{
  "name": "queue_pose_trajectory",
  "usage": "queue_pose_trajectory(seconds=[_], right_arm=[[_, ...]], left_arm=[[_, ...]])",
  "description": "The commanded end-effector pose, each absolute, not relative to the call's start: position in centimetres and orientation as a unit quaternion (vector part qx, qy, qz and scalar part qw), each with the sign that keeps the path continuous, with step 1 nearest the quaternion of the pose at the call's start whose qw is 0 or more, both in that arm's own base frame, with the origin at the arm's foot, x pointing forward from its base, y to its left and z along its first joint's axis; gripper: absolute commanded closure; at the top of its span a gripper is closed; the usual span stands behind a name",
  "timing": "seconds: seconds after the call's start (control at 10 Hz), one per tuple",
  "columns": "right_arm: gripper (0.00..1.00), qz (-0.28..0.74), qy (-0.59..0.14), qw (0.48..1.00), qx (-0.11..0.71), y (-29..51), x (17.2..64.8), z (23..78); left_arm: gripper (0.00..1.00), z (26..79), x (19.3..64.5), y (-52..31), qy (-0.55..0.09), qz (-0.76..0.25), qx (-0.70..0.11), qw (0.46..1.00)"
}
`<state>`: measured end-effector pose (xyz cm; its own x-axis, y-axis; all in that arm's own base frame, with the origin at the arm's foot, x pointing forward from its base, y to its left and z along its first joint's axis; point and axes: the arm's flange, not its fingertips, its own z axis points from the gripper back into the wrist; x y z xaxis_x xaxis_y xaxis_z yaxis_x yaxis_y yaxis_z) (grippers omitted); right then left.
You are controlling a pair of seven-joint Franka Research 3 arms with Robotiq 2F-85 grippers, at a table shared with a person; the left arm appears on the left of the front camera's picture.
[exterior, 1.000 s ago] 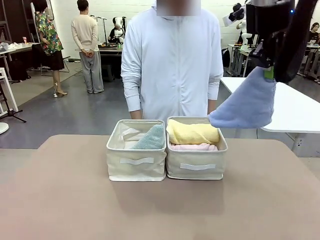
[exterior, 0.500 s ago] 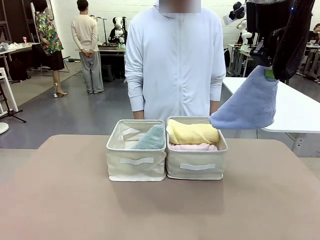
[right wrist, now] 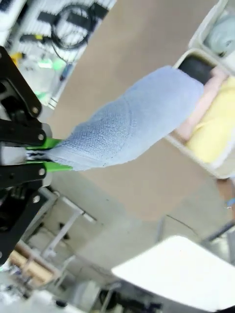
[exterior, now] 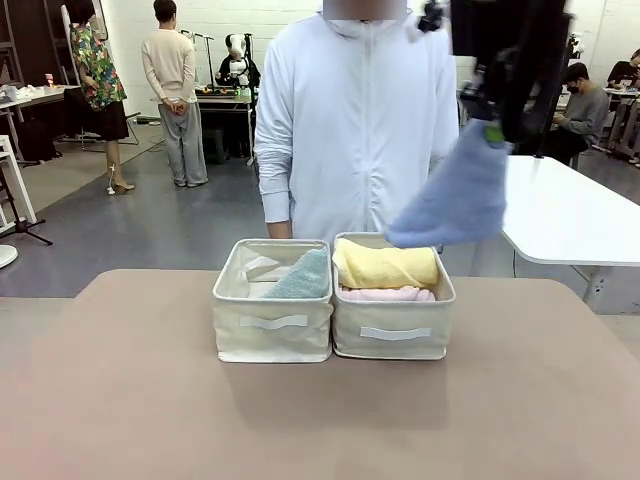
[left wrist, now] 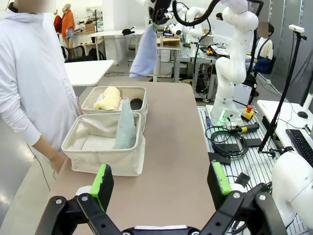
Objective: Sort the towels based on their folding style.
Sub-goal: Pick up another triangle-folded towel from the table and place it in the left Fabric basket.
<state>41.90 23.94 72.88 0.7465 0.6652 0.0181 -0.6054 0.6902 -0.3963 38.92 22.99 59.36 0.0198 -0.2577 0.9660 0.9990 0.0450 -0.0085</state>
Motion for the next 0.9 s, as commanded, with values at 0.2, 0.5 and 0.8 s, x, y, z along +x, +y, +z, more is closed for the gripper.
queue_pose_trajectory(seconds=[0.2, 0.5, 0.8], right_arm=[[0.89, 0.414, -0.115, 0.883, -0.19, 31.6, 49.7, 78.3], [0.89, 0.492, -0.131, 0.85, -0.136, 36.1, 55.0, 77.2], [0.89, 0.512, -0.136, 0.843, -0.092, 39.7, 57.9, 75.3]], left_arm=[[0.0, 59.4, 38.7, 23.0, -0.448, -0.547, -0.421, 0.568], [0.0, 59.4, 38.7, 23.0, -0.448, -0.547, -0.421, 0.568], [0.0, 59.4, 38.7, 23.0, -0.448, -0.547, -0.421, 0.568]])
